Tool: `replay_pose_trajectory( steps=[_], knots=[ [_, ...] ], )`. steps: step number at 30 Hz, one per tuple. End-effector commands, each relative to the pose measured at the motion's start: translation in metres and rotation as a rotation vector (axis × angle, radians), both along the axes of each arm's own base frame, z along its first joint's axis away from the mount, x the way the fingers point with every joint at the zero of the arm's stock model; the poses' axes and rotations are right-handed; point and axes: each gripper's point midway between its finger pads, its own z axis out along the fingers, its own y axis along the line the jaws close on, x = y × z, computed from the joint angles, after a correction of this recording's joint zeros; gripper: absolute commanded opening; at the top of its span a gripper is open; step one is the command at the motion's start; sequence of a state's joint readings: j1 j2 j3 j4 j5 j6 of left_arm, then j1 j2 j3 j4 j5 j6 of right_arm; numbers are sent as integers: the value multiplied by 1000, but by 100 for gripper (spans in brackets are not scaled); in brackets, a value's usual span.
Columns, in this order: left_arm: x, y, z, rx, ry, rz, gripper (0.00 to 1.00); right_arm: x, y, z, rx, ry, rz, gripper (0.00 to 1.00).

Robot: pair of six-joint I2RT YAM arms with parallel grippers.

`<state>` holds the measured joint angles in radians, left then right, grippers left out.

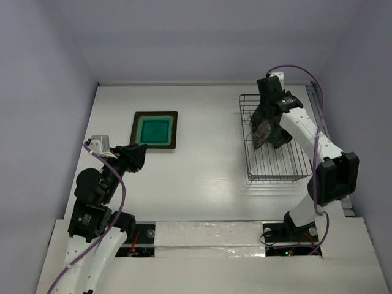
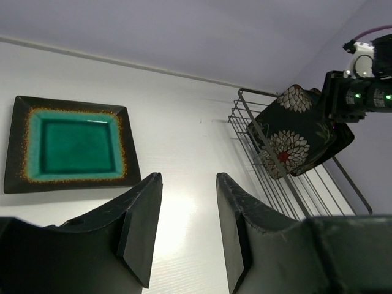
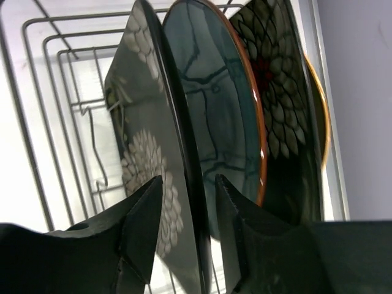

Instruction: Unload the plates from the dish rack

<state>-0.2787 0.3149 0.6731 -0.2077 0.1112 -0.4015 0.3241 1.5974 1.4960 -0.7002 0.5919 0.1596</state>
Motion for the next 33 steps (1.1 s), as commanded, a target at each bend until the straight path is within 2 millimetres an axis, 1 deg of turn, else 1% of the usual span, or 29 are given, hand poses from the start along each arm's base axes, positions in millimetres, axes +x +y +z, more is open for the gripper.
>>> replay_pose_trajectory(
  steps=[1,2,4,6,7,8,10,15,20,23,24,25,26,28,29,32,33],
  knots=[
    [2,0,6,-4,-32,-3,38,19,-3,12,-28,-25,-2,44],
    [2,0,7,-4,-32,-3,38,22,-4,4,-45,-1,-11,43],
    [2,0,6,-4,-31,-3,38,28,-2,8,-45,-10,3,38],
    [1,-1,7,-5,-35,-4,38,28,-3,9,-53,-11,-2,29],
    [1,0,7,-6,-37,-3,39,29,-4,11,-55,-15,-6,20],
    [1,0,7,-6,-37,-3,39,28,-7,12,-70,-15,-18,14],
    [0,0,8,-6,-40,-4,39,25,-9,20,-72,-30,-22,6],
    [0,-1,8,-8,-41,-9,39,17,-16,51,-85,-93,-26,1],
    [0,-1,8,-7,-38,-9,39,12,-21,84,-99,-155,-24,0],
    [1,-2,7,-7,-36,-10,39,6,-24,112,-88,-220,-31,0],
    [2,-2,6,-6,-32,-12,39,5,-25,124,-79,-250,-35,0],
    [2,-2,6,-5,-34,-12,39,4,-22,132,-72,-269,-26,0],
    [2,-2,7,-6,-35,-13,39,1,-23,140,-65,-285,-29,0],
    [2,-2,6,-4,-32,-9,39,-7,-21,165,-45,-341,-24,0],
    [3,0,6,-5,-32,0,39,-10,-17,171,-28,-356,-10,0],
    [3,0,6,-5,-29,2,39,-24,-17,198,15,-425,-14,0],
    [3,0,6,-5,-29,2,39,-28,-12,205,39,-443,5,0]
  ],
)
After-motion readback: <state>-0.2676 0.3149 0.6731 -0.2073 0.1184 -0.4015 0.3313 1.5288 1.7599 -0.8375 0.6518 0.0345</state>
